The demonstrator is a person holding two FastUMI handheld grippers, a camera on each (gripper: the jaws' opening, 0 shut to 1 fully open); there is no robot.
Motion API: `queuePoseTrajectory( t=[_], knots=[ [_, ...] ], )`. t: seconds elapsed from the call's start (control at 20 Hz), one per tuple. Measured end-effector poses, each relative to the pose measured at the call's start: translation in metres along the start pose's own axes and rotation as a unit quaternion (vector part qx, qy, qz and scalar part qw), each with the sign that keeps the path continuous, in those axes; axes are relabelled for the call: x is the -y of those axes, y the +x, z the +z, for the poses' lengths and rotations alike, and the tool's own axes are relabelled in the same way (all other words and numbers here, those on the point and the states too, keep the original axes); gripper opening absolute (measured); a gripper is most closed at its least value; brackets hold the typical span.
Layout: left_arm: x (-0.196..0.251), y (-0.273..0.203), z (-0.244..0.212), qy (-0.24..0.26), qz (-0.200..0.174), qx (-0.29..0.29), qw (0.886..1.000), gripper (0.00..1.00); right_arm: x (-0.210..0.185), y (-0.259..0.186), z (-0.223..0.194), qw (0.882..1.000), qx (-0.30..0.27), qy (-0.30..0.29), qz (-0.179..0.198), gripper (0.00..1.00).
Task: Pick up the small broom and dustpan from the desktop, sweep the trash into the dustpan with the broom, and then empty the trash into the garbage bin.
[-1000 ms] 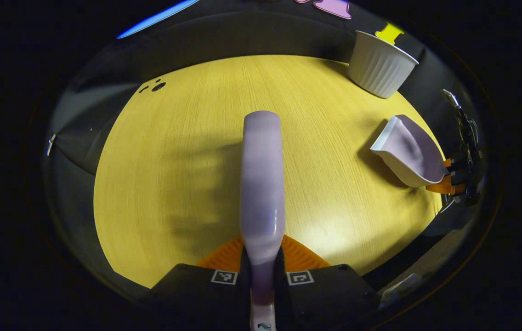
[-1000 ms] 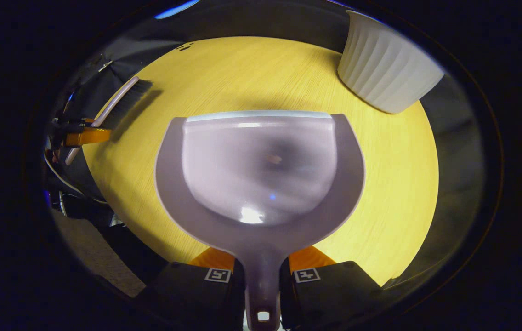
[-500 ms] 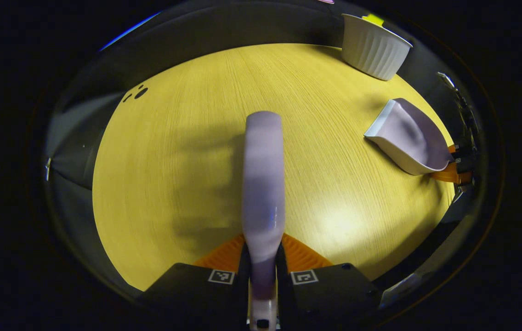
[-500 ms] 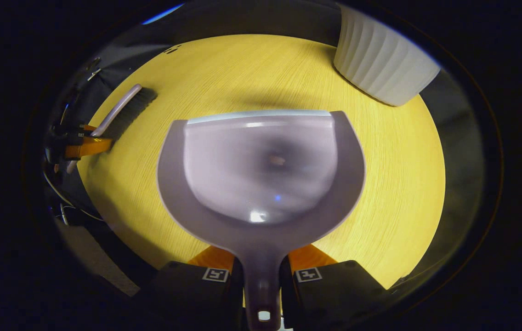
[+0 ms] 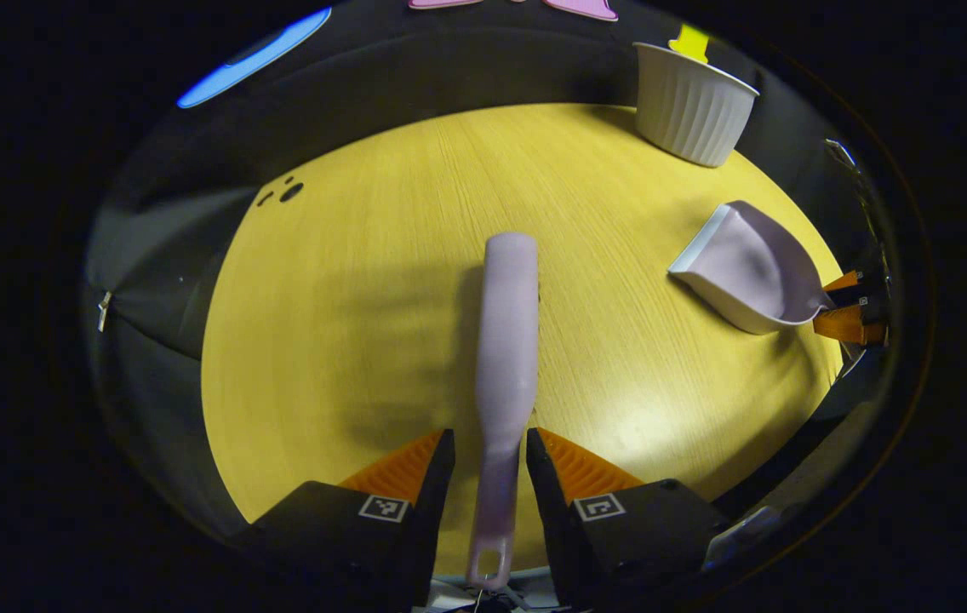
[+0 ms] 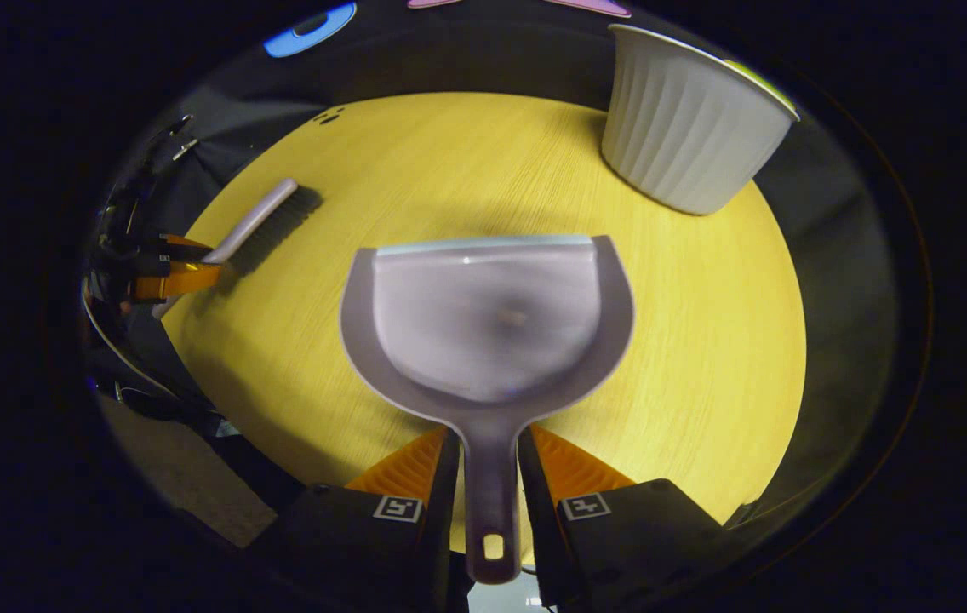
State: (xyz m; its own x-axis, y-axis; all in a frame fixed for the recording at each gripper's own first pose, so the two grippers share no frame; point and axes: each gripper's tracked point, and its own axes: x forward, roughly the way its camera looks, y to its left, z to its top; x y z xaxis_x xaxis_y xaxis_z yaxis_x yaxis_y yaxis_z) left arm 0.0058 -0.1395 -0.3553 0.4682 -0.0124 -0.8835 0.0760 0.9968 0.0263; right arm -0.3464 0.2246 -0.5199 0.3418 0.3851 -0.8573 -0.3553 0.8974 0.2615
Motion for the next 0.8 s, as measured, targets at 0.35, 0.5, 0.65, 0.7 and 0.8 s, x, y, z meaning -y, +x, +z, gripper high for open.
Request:
queuePoseTrajectory(
  t=[0.35,0.5,0.65,0.7,0.8],
  knots=[
    [0.01,-0.106,0.099,-0.011,0.001,0.197,0.98,0.56,0.004,-0.094,0.074,0.987,0.158,0.002,-0.025,0.39],
    [0.014,-0.152,0.149,-0.052,-0.002,0.271,0.961,0.56,0.005,-0.145,0.123,0.968,0.245,-0.02,-0.047,0.45],
    [0.013,-0.2,0.193,-0.077,-0.003,0.342,0.937,0.55,-0.002,-0.197,0.17,0.943,0.327,-0.034,-0.054,0.44],
    [0.012,-0.219,0.207,-0.082,-0.002,0.366,0.927,0.55,-0.004,-0.213,0.18,0.935,0.349,-0.039,-0.054,0.45],
    [0.008,-0.248,0.219,-0.09,-0.002,0.398,0.913,0.55,-0.008,-0.243,0.2,0.918,0.39,-0.042,-0.055,0.47]
  ],
)
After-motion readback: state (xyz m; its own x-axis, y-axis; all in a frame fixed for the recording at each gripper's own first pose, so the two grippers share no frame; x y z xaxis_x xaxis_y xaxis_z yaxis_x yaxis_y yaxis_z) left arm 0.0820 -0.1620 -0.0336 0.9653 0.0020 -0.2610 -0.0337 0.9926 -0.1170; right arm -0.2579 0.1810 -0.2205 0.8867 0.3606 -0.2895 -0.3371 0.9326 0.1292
